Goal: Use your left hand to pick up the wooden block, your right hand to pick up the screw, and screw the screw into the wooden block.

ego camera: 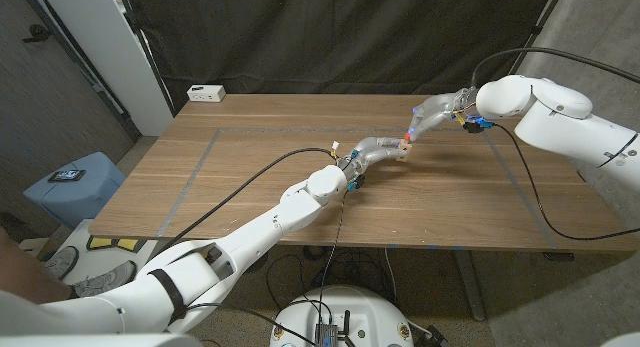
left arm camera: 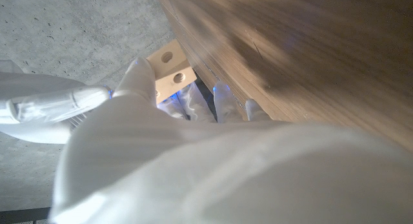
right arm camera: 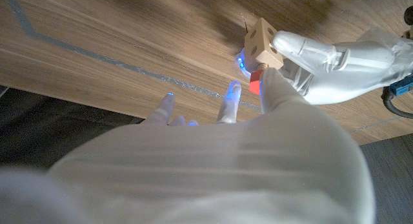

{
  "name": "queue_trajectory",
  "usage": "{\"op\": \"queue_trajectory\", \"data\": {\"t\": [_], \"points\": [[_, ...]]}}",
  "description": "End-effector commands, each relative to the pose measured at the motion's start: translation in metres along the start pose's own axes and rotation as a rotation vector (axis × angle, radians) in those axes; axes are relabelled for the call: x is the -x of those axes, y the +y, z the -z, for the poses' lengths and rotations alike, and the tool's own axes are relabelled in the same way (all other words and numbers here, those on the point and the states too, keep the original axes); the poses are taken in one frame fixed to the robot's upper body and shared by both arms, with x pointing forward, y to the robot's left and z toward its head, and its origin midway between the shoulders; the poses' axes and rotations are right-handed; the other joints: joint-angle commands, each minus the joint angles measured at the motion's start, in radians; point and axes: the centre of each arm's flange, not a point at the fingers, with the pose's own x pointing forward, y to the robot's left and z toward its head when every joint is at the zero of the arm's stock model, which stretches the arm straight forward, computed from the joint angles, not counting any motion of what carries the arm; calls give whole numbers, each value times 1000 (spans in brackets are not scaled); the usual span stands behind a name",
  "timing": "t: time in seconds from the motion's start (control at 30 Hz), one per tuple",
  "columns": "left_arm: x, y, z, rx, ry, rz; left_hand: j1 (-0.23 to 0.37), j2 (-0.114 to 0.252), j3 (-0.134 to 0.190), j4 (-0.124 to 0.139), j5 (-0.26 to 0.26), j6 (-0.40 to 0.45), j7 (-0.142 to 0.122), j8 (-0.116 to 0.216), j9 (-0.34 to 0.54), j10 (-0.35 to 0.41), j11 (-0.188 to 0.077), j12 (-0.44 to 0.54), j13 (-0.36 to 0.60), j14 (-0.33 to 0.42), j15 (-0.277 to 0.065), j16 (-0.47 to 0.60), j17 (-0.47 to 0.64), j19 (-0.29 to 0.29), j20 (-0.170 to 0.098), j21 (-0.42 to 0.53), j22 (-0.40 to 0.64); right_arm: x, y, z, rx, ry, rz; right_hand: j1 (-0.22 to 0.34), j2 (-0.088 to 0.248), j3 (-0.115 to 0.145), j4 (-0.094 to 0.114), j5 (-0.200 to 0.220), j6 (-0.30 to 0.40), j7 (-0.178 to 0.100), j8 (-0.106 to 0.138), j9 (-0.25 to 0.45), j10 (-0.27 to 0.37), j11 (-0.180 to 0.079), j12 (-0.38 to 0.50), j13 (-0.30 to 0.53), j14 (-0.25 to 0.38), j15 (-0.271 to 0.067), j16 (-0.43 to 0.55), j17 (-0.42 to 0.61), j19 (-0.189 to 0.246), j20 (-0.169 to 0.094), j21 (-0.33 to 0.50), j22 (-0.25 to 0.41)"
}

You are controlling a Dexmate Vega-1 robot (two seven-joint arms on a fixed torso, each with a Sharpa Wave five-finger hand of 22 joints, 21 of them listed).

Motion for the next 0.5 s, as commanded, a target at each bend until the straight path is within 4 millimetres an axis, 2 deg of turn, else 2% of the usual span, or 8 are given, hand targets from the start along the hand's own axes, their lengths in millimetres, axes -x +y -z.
{"op": "queue_trajectory", "data": {"t": [0.03, 0.5], "points": [[-3, 1, 1, 4, 7, 0, 26, 2, 10, -10, 4, 18, 1, 12, 5, 13, -1, 6, 6, 6, -75, -2, -1, 0, -6, 4, 4, -2, 2, 1, 2, 0, 10, -5, 13, 4, 1, -1, 7, -6, 8, 3, 6, 5, 6, 3, 10, 2, 9, 6, 11, -2, 8, 4], [-6, 3, 2, 7, 15, 2, 27, 0, 14, -5, 4, 18, 3, 11, 5, 17, 0, 7, 6, 6, -75, -3, 1, 0, -5, 5, 4, -5, 2, 1, 5, -1, 40, -17, 19, -1, 3, -2, 41, -11, 32, 12, 40, 2, 13, 3, 31, -2, 15, 7, 22, -6, 9, 4]]}}
